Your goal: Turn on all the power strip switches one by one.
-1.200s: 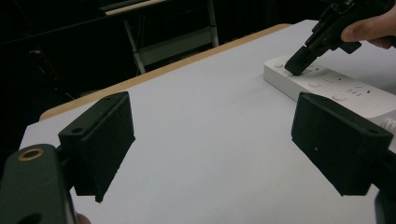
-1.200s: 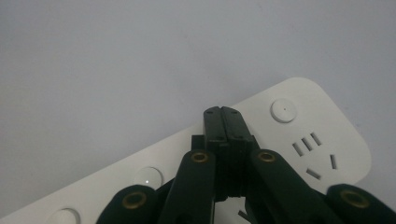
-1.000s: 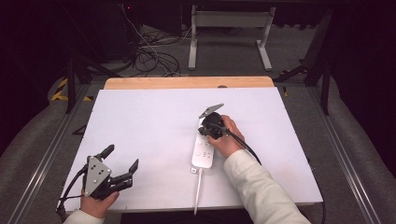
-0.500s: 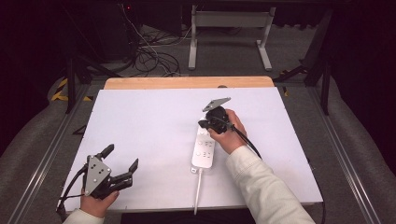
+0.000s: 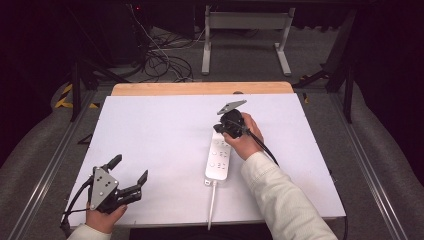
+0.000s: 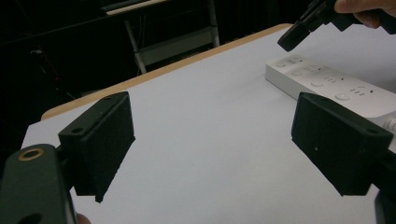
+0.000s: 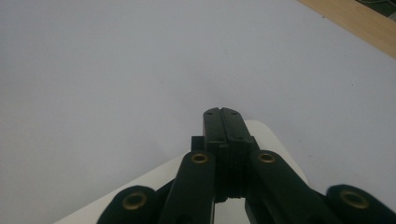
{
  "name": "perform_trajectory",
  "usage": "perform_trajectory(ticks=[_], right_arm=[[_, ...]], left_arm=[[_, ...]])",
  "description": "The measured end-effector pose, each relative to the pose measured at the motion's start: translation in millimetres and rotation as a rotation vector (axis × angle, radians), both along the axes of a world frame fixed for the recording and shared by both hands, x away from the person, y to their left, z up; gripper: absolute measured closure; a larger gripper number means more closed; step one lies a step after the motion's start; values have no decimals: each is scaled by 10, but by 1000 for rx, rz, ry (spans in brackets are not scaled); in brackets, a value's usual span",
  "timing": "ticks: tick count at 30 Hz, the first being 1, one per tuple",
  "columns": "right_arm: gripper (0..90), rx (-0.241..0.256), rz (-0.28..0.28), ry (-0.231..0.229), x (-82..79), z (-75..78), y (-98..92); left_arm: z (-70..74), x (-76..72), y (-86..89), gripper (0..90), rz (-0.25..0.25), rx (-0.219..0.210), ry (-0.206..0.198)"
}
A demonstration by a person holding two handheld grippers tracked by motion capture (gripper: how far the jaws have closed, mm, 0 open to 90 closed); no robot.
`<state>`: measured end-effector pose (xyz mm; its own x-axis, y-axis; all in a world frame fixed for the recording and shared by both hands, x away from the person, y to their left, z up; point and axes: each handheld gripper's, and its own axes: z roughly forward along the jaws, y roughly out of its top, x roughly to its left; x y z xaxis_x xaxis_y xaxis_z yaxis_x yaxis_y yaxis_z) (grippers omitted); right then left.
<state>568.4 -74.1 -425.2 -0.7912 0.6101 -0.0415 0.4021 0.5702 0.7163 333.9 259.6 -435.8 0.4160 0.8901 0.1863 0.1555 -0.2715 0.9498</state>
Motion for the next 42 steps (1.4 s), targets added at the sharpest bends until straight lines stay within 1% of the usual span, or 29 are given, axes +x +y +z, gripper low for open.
perform_trajectory(ticks=[5,8,11,18,29,36,42], right_arm=[[900,13,-19,15,72,-47,-38],[900,4,-23,12,92,-72,-34],[900,5,-28,11,114,-98,-29],[900,-6,-34,18,151,-154,-14],[900,-20,-44,29,178,-202,-12],[900,-29,-35,34,180,-229,14],[900,-18,-40,41,184,-235,6]], left_arm=[[0,1,3,135,-1,0,2],[-1,1,-1,135,-4,0,2],[-1,1,-1,135,-4,1,3],[-2,1,3,135,-6,0,4],[-1,2,2,135,-5,0,4],[-2,3,5,135,-4,1,5],[-2,2,2,135,-5,1,6]])
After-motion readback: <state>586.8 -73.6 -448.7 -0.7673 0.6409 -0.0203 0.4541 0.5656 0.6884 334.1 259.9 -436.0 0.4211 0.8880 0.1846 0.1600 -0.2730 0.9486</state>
